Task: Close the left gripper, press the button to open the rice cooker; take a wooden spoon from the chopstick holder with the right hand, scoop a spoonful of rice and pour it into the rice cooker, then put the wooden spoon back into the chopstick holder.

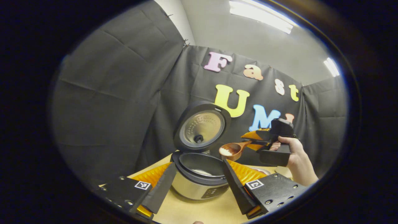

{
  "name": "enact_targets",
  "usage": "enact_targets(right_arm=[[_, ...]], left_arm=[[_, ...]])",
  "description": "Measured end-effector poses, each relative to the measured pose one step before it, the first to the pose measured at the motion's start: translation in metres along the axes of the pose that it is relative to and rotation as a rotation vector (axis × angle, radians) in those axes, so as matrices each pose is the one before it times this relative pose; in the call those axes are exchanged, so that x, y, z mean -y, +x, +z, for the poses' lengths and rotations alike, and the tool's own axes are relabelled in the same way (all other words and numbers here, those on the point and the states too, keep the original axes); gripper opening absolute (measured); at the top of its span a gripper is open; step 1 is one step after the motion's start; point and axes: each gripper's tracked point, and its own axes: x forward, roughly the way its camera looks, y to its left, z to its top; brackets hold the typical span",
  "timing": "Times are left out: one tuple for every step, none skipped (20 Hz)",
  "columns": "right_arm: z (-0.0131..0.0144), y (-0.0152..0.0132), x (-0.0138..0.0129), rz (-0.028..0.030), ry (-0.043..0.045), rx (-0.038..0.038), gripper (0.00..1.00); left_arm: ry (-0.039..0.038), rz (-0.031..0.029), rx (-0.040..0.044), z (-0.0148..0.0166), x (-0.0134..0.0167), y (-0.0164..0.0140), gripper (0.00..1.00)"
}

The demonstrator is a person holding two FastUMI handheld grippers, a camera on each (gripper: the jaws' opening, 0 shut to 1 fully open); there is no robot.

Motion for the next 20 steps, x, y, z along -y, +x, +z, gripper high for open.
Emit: enact_targets(right_arm=[[-0.00041,0.00636,-0.00029,-0.00815,-0.03886,0.01010,0.19],[-0.00276,0.00494,-0.00048,-0.00757,-0.03728,0.00783,0.19],[-0.00110,0.00445,0.00008,-0.00606,-0.03534,0.00454,0.19],[-0.00386,0.00329,-0.00073,-0.00583,-0.03151,-0.00109,0.19],[-0.00354,0.00474,-0.00097,-0.00008,-0.03208,-0.00690,0.19],[-0.00526,0.00463,-0.00082,0.00006,-0.03514,-0.00523,0.19],[-0.00433,0.00401,-0.00104,-0.00410,-0.03611,-0.00731,0.19],[-0.00622,0.00353,0.00007,-0.00343,-0.03999,-0.00539,0.19],[-0.00257,0.00251,-0.00128,-0.00214,-0.04133,0.00044,0.19],[-0.00168,0.00090,-0.00480,0.00025,-0.04367,-0.00077,0.19],[-0.00069,-0.00079,-0.00494,0.01438,-0.05601,0.00110,0.19],[0.00043,-0.00056,-0.00502,0.01105,-0.05693,0.01036,0.19],[0.00217,-0.00024,-0.00233,-0.00106,-0.05542,0.01747,0.19],[-0.00026,-0.00058,-0.00232,-0.00172,-0.05611,0.01382,0.19],[-0.00043,-0.00065,-0.00262,0.00234,-0.04983,0.00886,0.19],[-0.00278,0.00006,-0.00477,0.00861,-0.04261,0.00284,0.19],[-0.00293,-0.00153,-0.00399,0.01298,-0.03853,-0.00702,0.19],[-0.00357,-0.00260,-0.00375,0.01559,-0.03238,-0.00458,0.19],[-0.00137,-0.00171,-0.00273,0.01325,-0.02536,0.00014,0.19],[-0.00113,-0.00137,-0.00280,0.00974,-0.02089,0.00109,0.19]], left_arm=[[0.00135,0.00669,0.00268,0.00259,-0.00409,-0.00237,0.94],[0.00095,0.00625,-0.00159,0.00135,-0.00340,-0.00021,0.94],[0.00569,0.00238,-0.00568,-0.00421,-0.00234,-0.00109,0.94],[0.00900,0.00549,-0.00511,-0.00204,-0.00150,0.00084,0.94],[0.00642,0.00429,-0.00450,-0.00119,-0.00162,0.00134,0.94],[0.00141,0.00302,-0.00281,-0.00050,-0.00177,0.00086,0.94],[-0.00117,0.00256,-0.00033,-0.00081,-0.00146,-0.00006,0.94],[-0.00032,0.00119,0.00030,0.00223,-0.00035,0.00155,0.94],[-0.00080,0.00348,-0.00063,-0.00131,-0.00112,-0.00095,0.94],[-0.00148,0.00202,-0.00068,-0.00188,-0.00171,-0.00055,0.94],[0.00058,0.00129,-0.00541,-0.00092,0.00034,-0.00047,0.94],[0.00478,-0.00193,-0.00531,-0.00231,0.00021,-0.00186,0.94],[0.00763,-0.00217,-0.00492,-0.00013,-0.00055,-0.00152,0.94],[0.00865,0.00172,-0.00442,0.00049,-0.00101,0.00127,0.94],[0.00694,0.00182,-0.00248,0.00043,-0.00048,0.00152,0.94],[0.00393,0.00118,0.00086,0.00144,-0.00069,-0.00002,0.94],[0.00185,-0.00174,0.00124,0.00237,0.00183,0.00015,0.94],[0.00375,-0.00498,0.00189,0.00188,0.00254,-0.00054,0.94],[0.00649,-0.00286,0.00206,-0.00047,0.00211,-0.00303,0.94],[0.00840,-0.00259,0.00138,0.00290,0.00246,0.00105,0.94]])
